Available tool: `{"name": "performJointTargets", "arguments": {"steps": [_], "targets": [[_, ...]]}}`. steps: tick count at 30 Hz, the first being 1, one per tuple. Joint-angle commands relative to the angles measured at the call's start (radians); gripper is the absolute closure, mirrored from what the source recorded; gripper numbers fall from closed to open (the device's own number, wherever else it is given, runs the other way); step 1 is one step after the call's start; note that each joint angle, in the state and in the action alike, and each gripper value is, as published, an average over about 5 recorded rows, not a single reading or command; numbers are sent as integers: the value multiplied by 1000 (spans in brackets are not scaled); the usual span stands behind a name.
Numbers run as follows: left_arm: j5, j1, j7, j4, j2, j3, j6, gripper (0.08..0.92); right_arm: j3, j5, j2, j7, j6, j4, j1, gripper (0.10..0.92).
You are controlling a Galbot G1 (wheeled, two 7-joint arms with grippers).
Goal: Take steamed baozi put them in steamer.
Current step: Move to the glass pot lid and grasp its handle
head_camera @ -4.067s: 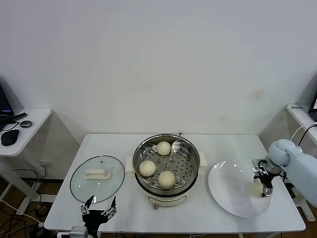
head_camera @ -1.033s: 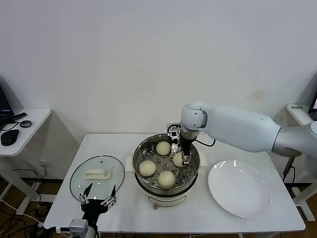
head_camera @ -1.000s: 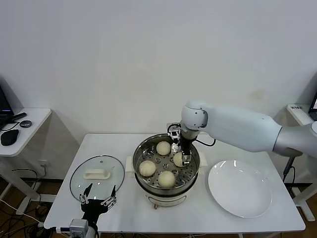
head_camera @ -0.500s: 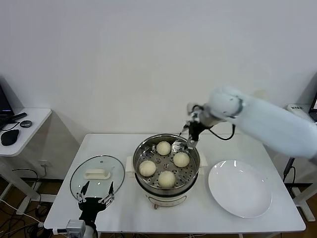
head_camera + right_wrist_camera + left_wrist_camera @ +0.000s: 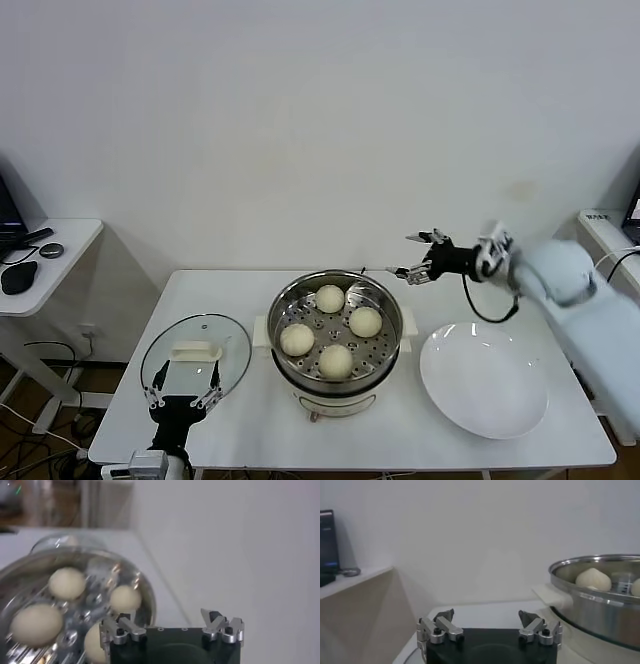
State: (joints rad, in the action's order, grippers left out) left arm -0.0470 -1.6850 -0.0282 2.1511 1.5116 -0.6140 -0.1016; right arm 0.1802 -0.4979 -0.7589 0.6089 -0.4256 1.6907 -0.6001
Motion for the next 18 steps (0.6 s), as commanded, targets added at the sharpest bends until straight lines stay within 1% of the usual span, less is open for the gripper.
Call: {"name": "performJointTargets", "arguments": {"steps": [1,3,4,7,9,11,13,15,18], "targets": [[-164,69,-9,-73,-31,-70,85,177,807,-40,-403,-329,280,134,-736,203],[-289,88,-29,-98,-43,-85,109,177,802,-40,-463,-365,324,146,-783,203],[-367,96,-54,-113,-49,-87,121,177,800,-45,-486,-382,336,147,-796,203],[-700,121,-199,-180,-68,-85,193,177,796,-65,-538,-424,357,147,-817,203],[-953,132,-265,-232,-95,-80,250,177,789,-68,-555,-431,358,154,-829,203],[-1151,134,-256,-269,-142,-70,282,177,775,-63,-562,-429,358,165,-844,203],[-1282,142,-213,-306,-207,-55,292,177,756,-51,-560,-426,359,176,-859,203],[-1345,165,-162,-351,-268,-46,303,177,741,-36,-557,-423,359,184,-875,203],[-1372,229,-141,-450,-313,-48,314,177,721,-12,-557,-414,360,197,-903,203]]}}
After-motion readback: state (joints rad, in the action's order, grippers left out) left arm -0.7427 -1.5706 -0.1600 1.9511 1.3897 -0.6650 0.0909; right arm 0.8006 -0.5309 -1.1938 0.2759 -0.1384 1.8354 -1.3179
